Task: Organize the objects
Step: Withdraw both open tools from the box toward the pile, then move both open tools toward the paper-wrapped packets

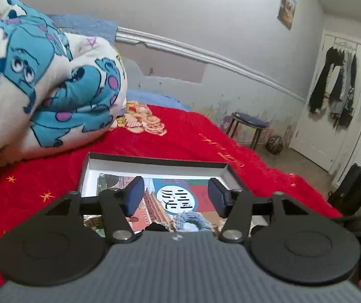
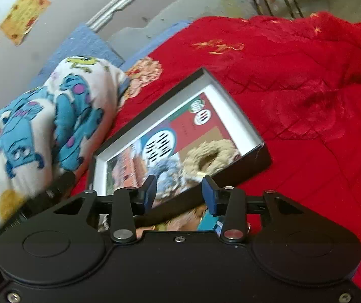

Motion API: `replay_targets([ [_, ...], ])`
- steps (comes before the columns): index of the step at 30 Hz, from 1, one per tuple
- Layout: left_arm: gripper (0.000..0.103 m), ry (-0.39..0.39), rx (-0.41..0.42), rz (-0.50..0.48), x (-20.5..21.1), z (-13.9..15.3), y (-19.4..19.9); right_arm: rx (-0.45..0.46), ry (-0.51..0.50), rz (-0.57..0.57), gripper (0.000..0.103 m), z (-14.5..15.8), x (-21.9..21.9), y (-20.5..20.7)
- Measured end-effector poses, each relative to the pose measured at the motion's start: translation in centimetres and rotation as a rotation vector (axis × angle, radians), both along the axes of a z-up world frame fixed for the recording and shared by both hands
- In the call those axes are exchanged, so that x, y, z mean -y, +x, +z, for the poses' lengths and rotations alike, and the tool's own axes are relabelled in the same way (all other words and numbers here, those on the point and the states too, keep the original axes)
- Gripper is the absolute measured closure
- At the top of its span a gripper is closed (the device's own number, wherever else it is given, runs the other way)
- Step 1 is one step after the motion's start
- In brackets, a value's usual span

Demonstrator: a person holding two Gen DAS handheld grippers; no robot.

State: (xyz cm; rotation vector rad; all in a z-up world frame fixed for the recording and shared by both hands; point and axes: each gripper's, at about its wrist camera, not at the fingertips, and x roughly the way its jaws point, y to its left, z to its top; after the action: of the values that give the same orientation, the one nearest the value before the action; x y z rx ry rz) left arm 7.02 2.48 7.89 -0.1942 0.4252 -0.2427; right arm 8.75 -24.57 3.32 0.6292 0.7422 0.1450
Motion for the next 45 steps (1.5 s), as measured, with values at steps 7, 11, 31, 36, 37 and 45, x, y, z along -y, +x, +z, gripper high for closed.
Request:
replay_targets([
  [7,0.025,0.102,0.045,0.030,-0.1,1.3,-6.0,0.004,-0.053,-0.001,0.062,1.7,-1.6,-5.0],
  [11,0.025,0.024,-0.065,0.036,-0.6,-0.4,-7.9,0.017,-0.044,0.006,0.061,2.0,-2.1,-7.4],
  [31,0.048,0.105,-0.414,0.091,1.6,-8.2,-3.7,-0.085,-0.209,0.073,0.056,-2.6,-5.1,-2.6],
  [36,0.049,0.130,-0.409,0.087,2.0,-8.4,-3.6,-0.102,-0.203,0.069,0.053,-3.6,-5.3,-1.6],
  [37,0.048,0.136,-0.411,0.089,2.1,-8.5,-3.6,-0.100,-0.204,0.067,0.053,-3.7,-5.3,-1.5],
  [45,0.050,0.148,-0.404,0.084,2.3,-8.7,-3.5,-0.076,-0.225,0.069,0.050,-4.5,-6.1,-0.8],
])
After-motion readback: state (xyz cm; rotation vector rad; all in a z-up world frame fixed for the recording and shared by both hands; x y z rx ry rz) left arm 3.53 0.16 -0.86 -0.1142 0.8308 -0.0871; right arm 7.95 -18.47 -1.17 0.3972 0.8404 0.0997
